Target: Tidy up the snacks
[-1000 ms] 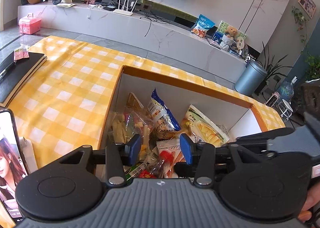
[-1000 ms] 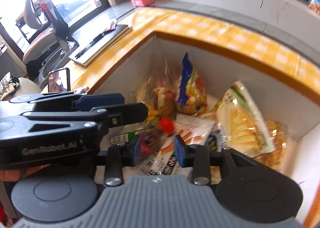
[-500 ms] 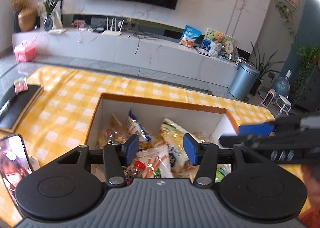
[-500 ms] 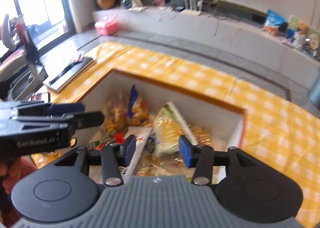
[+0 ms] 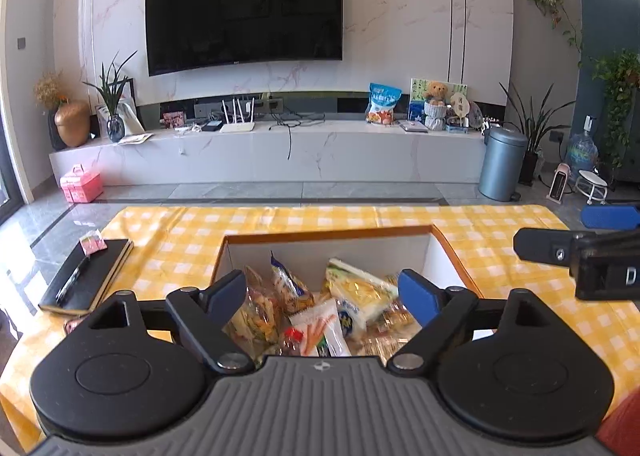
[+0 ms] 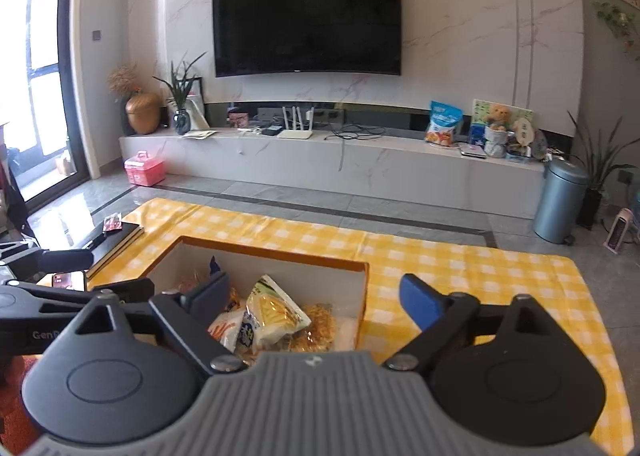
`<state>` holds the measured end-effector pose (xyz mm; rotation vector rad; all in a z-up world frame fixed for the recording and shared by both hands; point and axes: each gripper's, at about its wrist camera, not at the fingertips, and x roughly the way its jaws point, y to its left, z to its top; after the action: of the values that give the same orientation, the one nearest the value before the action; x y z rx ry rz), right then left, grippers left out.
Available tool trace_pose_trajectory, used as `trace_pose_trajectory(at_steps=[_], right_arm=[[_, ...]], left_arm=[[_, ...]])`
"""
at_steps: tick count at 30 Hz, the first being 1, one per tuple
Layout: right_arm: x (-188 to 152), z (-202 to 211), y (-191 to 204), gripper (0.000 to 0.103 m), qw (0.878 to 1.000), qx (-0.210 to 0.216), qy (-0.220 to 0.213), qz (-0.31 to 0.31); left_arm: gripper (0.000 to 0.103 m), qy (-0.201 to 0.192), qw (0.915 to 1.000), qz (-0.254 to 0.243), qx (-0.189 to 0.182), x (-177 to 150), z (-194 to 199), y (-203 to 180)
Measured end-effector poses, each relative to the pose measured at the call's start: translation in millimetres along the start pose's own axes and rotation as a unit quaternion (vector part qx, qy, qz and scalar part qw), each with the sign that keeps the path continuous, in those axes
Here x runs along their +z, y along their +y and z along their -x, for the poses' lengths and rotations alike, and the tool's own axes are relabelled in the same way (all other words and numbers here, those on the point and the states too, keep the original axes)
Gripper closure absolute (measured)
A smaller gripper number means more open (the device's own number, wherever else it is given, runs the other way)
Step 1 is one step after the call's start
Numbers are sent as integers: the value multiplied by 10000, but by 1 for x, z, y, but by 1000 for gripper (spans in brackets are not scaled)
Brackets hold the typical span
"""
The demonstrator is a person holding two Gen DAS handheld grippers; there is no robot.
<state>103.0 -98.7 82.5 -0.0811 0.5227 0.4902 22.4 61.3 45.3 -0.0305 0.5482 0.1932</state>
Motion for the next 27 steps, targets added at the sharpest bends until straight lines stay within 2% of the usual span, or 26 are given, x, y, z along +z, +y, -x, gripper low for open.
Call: trace_pose_trajectory(at_steps=[4,8,17,22,27], right_arm=[[-12,9,4,5,9996,-147,137,-175],[-26,10,8,5,9990,-272,308,-159],[-58,-23,-5,5,9926,-500,896,-643],[-69,-38,-12,5,9899,-473,1106,-753],[-69,-43,-17,5,9894,-537,1115,-757]], left_arm=[[2,205,9996,-101,153,-9,-2,-4],[2,554,9984,-11,138,-20,-18,1],[2,1101,9938,111,64,-47,-49,-2],[2,1223,9924,87,37,-50,-57,-7],[2,1227,9924,77,59,-47,-60,-10]])
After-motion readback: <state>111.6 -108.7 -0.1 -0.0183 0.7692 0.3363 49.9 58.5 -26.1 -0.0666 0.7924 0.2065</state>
